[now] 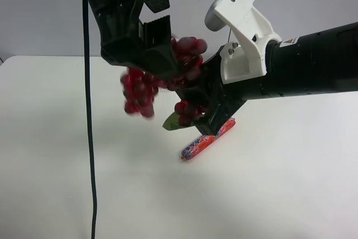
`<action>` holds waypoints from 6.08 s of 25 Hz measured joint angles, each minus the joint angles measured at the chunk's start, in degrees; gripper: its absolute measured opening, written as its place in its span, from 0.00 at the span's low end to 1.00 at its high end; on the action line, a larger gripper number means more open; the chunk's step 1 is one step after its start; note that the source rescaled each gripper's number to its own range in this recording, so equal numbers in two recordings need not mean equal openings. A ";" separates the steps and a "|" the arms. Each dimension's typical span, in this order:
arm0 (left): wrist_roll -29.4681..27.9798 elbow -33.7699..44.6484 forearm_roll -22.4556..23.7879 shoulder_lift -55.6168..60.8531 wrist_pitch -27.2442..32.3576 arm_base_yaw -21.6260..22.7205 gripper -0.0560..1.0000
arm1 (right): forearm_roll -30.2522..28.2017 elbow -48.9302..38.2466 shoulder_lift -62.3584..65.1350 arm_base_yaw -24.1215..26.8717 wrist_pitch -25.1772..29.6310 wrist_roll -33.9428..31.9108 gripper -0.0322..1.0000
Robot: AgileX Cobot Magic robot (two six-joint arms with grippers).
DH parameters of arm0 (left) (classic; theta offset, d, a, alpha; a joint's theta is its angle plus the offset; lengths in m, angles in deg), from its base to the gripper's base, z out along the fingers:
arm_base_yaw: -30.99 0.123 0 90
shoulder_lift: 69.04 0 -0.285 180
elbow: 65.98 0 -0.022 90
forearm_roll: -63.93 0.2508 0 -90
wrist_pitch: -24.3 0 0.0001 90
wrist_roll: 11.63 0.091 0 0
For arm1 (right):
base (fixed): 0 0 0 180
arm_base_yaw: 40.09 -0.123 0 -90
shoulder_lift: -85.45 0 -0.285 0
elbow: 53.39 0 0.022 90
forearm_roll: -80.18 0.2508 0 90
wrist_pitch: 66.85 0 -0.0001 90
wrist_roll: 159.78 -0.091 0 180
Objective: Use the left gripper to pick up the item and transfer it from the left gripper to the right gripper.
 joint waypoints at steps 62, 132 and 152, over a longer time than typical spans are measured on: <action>-30.10 60.70 -4.02 70.14 -2.59 0.00 1.00 | -0.22 0.00 0.00 0.03 1.36 0.00 0.05; -30.10 63.93 -4.07 87.94 -6.03 50.98 1.00 | -48.80 15.14 -0.10 22.41 32.81 -58.83 0.04; -30.10 63.93 -4.07 87.94 -6.03 50.98 1.00 | -57.73 15.31 -2.84 35.92 33.58 -66.37 0.04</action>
